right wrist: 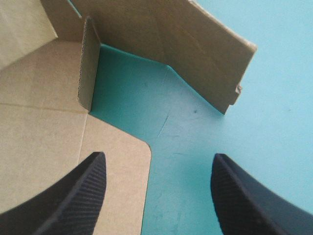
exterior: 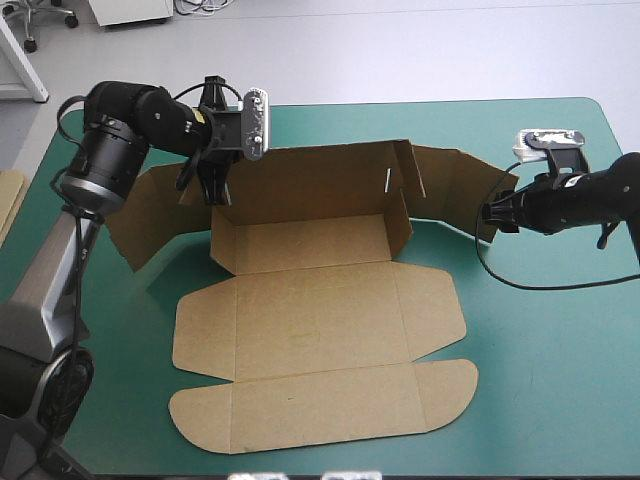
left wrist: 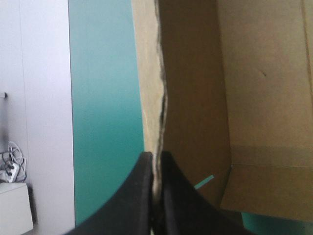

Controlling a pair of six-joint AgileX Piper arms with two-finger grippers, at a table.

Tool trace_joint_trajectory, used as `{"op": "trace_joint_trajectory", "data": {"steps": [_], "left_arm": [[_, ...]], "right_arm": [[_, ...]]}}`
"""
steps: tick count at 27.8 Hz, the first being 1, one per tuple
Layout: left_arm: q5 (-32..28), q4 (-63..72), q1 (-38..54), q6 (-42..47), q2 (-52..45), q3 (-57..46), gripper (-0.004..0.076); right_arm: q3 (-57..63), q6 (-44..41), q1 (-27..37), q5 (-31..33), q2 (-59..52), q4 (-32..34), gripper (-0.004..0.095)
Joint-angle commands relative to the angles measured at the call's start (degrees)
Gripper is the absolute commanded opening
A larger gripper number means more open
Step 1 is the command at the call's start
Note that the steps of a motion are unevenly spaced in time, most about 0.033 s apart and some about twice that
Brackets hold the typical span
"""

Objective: Fold the box

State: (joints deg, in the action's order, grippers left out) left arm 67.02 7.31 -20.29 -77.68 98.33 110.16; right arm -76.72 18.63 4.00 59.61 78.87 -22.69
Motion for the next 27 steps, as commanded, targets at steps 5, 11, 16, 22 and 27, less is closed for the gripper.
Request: {"op": "trace_joint_trajectory", "data": {"steps": [5,11,16,22,27], "left_arm": [[-15.09,-3.33,-7.38,9.21,-7.25,-9.96,-0.0011],[-21.79,-13.96,-14.07,19.6,-13.02,-20.77,-0.001],[-24.24,-21.9,-18.96,25.75,-16.42,-27.18,-0.001],[-27.46,-28.59,-20.51,35.08,-17.34,-31.48,-0.001],[-33.56,-34.26,-21.83,43.75,-17.34,-33.66,-0.001]], "right_arm": [[-1.87,-0.04,0.34,-6.56,-6.47,1.91,0.0575],[-1.87,-0.3,0.34,-7.59,-6.78,7.17,0.0575],[-2.16,-0.91,0.34,-12.42,-6.78,11.18,0.0575],[-2.56,-3.47,0.34,-15.72,-6.51,11.42,0.0574],[-10.54,-6.04,1.63,-11.16,-0.5,10.87,0.035]]}}
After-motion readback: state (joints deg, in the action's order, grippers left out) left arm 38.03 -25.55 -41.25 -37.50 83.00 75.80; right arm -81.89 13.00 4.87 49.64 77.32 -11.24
